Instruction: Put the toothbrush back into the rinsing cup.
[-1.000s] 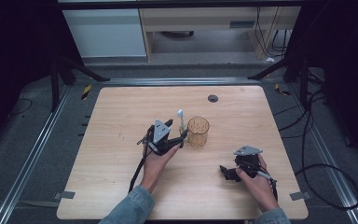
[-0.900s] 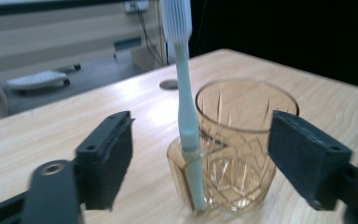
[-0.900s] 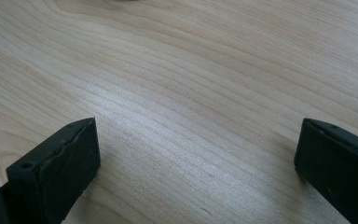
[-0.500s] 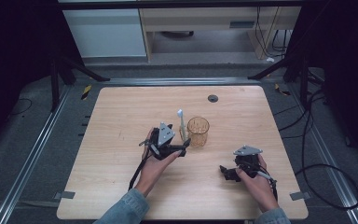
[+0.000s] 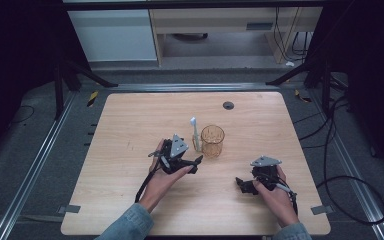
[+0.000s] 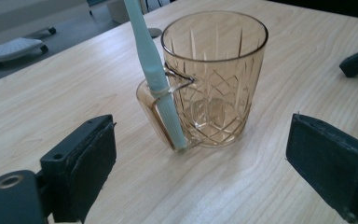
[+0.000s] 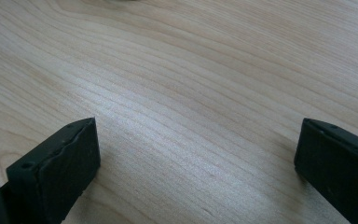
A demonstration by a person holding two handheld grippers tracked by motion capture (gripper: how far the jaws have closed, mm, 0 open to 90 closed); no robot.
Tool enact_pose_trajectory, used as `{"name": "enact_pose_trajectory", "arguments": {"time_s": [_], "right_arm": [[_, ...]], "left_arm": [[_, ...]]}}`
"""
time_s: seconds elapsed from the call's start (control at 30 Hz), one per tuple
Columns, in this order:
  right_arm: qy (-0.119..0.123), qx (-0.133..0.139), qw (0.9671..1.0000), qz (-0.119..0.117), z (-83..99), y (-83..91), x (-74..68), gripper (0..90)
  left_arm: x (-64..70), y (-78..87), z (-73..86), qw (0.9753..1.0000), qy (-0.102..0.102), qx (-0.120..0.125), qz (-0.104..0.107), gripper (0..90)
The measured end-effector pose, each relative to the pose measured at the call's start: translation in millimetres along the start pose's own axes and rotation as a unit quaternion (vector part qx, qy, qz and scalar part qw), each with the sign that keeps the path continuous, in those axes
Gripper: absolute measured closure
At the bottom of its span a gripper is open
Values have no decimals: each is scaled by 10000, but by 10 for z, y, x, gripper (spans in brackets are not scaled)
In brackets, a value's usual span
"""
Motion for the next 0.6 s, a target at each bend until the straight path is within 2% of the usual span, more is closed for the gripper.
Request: {"name": "enact_pose_trajectory", "arguments": {"time_s": [0.1,0.37,0.4,0.6], "right_arm": [[1,-8,10000,-4,1,3,-1,4],[4,-9,10000,-5,1,3,-1,4],[5,-7,10000,-5,0,2,-1,4],[0,-9,10000,-6,1,3,-2,4]], "left_arm": [[-17,21,48,9999,-36,-159,52,73],[-22,67,121,9991,-106,-380,155,71],[-26,73,158,9984,-165,-514,166,71],[-49,88,260,9959,-311,-815,226,71]]}}
Point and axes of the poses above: each handheld gripper's, and its own axes: y roughly backward along the jaws, z roughly out of its underside, x roughly to its right, the point moved 7 cm from there along -y, roughly forward along the jaws
